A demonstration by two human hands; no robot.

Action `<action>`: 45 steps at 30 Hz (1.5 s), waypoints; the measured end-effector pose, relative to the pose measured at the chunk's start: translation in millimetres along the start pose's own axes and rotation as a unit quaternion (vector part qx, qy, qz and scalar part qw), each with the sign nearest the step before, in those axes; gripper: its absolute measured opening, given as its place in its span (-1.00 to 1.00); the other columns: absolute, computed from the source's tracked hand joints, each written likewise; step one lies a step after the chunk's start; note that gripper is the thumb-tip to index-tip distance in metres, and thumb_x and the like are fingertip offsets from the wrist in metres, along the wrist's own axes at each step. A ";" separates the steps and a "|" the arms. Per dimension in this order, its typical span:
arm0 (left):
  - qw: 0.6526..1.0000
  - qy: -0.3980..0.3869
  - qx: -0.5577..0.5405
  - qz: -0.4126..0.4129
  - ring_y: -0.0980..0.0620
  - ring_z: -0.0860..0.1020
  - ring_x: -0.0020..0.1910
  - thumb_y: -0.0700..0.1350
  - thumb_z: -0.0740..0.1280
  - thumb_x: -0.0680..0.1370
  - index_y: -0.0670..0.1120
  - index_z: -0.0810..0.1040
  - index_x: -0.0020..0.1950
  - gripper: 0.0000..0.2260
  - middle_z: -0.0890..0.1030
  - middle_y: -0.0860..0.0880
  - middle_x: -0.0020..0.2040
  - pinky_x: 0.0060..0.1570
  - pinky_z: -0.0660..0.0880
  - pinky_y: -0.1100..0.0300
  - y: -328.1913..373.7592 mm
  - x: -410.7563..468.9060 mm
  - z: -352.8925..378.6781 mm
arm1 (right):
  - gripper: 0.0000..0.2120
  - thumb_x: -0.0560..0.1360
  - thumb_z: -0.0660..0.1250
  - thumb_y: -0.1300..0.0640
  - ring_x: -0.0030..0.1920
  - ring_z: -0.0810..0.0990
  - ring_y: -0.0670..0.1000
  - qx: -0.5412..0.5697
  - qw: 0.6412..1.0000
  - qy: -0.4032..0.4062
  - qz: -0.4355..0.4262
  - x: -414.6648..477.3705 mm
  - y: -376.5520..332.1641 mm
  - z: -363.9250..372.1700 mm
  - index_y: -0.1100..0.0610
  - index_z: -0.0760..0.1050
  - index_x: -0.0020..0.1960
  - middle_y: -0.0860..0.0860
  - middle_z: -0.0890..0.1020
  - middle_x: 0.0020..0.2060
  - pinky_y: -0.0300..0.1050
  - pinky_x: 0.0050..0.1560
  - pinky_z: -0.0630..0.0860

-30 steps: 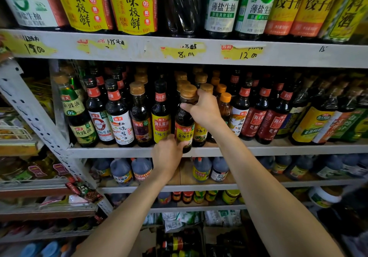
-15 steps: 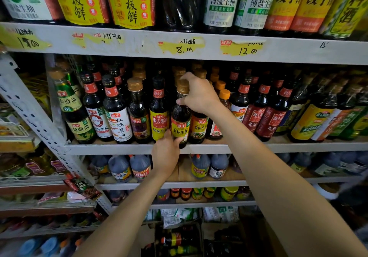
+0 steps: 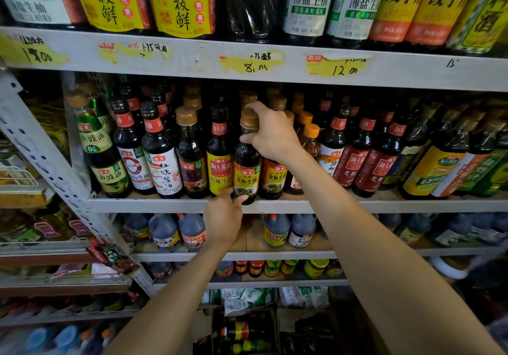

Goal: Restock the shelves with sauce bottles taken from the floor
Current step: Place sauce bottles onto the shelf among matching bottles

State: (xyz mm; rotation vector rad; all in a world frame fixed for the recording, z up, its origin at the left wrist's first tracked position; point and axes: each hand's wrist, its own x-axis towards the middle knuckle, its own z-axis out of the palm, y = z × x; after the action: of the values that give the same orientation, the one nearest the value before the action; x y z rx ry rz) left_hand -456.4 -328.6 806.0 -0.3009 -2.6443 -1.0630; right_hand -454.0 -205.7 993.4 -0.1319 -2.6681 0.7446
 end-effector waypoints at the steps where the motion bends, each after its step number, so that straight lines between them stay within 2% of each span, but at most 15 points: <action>1: 1.000 0.003 0.004 -0.006 -0.20 0.61 -0.29 0.06 0.45 0.50 -0.20 0.63 0.13 -0.63 0.66 -0.18 -0.28 -0.37 0.31 0.16 2.2 1.5 1.0 | -0.32 0.41 0.56 0.09 0.17 0.60 0.20 0.001 1.000 -0.001 0.004 2.2 0.1 0.3 0.07 0.37 0.45 0.10 0.66 0.15 0.10 0.15 0.56; 7: 1.000 0.001 0.018 -0.015 -0.24 0.62 -0.29 0.01 0.42 0.53 -0.21 0.62 0.02 -0.73 0.65 -0.20 -0.28 -0.39 0.33 0.15 13.9 6.5 7.3 | -0.33 0.44 0.53 0.08 0.22 0.57 0.23 -0.032 0.999 -0.019 0.003 12.9 4.1 -3.7 0.06 0.35 0.47 0.13 0.63 0.20 0.06 0.15 0.52; 13: 1.000 0.000 0.022 -0.012 -0.26 0.63 -0.26 -0.03 0.42 0.53 -0.21 0.61 0.03 -0.75 0.66 -0.22 -0.24 -0.36 0.35 0.12 18.8 4.5 8.3 | -0.35 0.39 0.57 0.01 0.18 0.60 0.25 -0.137 0.988 -0.068 -0.012 25.2 -7.3 -16.3 0.13 0.44 0.40 0.17 0.62 0.20 0.15 0.17 0.56; 20: 1.000 -0.010 0.027 -0.001 -0.22 0.61 -0.31 -0.02 0.43 0.53 -0.22 0.61 -0.01 -0.74 0.64 -0.19 -0.30 -0.40 0.31 0.16 16.5 8.5 4.6 | -0.43 0.43 0.54 0.07 0.07 0.63 0.26 -0.120 0.990 -0.068 -0.013 26.8 -11.1 -13.8 0.14 0.46 0.38 0.18 0.61 0.15 0.15 0.00 0.64; 29: 0.997 -0.029 0.066 0.013 -0.20 0.60 -0.35 -0.05 0.39 0.56 -0.21 0.55 -0.11 -0.77 0.62 -0.18 -0.34 -0.41 0.27 0.15 19.5 12.4 9.4 | -0.50 0.48 0.45 0.20 0.02 0.63 0.29 -0.119 0.992 -0.039 0.010 26.3 -9.3 -0.4 0.11 0.41 0.38 0.20 0.63 0.06 0.07 -0.08 0.61; 33: 0.996 -0.046 0.070 0.010 -0.24 0.61 -0.24 -0.07 0.33 0.60 -0.21 0.56 -0.15 -0.77 0.64 -0.21 -0.26 -0.34 0.39 0.06 9.2 9.0 8.8 | -0.54 0.49 0.40 0.26 -0.02 0.64 0.31 -0.108 0.993 -0.033 0.018 20.4 -7.1 8.0 0.12 0.41 0.36 0.21 0.63 0.02 0.12 -0.08 0.63; 37: 0.997 -0.047 0.050 0.024 -0.23 0.60 -0.25 -0.07 0.31 0.61 -0.20 0.58 -0.15 -0.76 0.64 -0.20 -0.27 -0.32 0.45 0.03 3.9 5.9 5.2 | -0.52 0.49 0.40 0.24 -0.01 0.64 0.31 -0.111 0.993 -0.022 0.025 17.9 -6.4 9.4 0.08 0.40 0.38 0.21 0.64 0.02 0.05 -0.11 0.57; 42: 0.998 -0.029 -0.013 0.054 -0.12 0.55 -0.40 -0.10 0.36 0.57 -0.15 0.55 -0.22 -0.80 0.59 -0.11 -0.39 -0.42 0.24 0.17 -4.1 9.0 -4.8 | -0.43 0.51 0.41 0.18 0.01 0.63 0.31 -0.094 0.995 0.011 0.013 4.0 -3.7 13.5 0.08 0.30 0.46 0.21 0.65 -0.01 0.09 -0.10 0.60; 45: 0.996 -0.021 -0.029 0.076 -0.11 0.53 -0.45 -0.13 0.39 0.56 -0.14 0.56 -0.24 -0.81 0.58 -0.10 -0.43 -0.43 0.22 0.19 -4.4 9.7 -10.6 | -0.44 0.54 0.39 0.16 0.00 0.62 0.29 -0.070 0.995 0.076 0.009 -13.3 -0.2 19.0 0.08 0.28 0.48 0.18 0.60 0.08 0.00 -0.16 0.46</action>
State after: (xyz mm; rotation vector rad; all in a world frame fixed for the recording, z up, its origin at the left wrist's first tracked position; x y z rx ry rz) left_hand -465.0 -338.2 813.6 -0.5320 -2.5812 -1.0969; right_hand -448.7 -217.5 974.2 -0.2387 -2.5748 0.5290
